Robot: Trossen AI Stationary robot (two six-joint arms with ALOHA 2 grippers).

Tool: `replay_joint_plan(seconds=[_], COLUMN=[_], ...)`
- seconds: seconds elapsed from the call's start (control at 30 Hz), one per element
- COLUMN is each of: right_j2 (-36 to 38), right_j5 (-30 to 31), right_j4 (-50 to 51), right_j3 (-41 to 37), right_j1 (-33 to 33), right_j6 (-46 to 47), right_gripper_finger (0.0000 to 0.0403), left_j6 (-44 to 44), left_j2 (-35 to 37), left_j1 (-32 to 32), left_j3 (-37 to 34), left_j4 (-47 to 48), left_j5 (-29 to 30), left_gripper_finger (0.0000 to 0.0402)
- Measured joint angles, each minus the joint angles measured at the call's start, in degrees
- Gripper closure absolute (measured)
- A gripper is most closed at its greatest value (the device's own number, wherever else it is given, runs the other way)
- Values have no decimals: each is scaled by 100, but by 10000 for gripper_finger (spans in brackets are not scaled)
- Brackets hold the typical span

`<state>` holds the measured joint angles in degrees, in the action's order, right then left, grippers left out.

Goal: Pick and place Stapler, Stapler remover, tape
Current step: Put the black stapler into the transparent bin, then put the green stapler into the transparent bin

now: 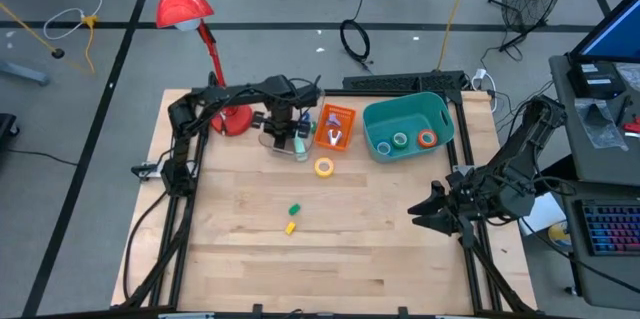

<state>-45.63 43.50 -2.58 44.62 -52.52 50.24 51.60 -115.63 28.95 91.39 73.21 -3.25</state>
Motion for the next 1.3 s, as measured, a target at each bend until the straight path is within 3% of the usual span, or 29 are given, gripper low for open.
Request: replay_joint_plan(seconds=[0.5,1.0,1.3], right_j2=[0,0,0], right_j5=[29,24,22], right_j4=[-20,-21,-20], right_j3=[0,0,0], right_j1=[81,81,116], right_j6=[-16,-5,-16], right_gripper_finger=[245,245,245], left_j6=[-247,-711,-966], left_j2=[-3,19,19], left_j1=[-60,-187,-201], left_j3=[-308,-221,790], left_j4=[-154,-5,109], left_j5=[53,168,233], left_gripper_finger=[244,98,63])
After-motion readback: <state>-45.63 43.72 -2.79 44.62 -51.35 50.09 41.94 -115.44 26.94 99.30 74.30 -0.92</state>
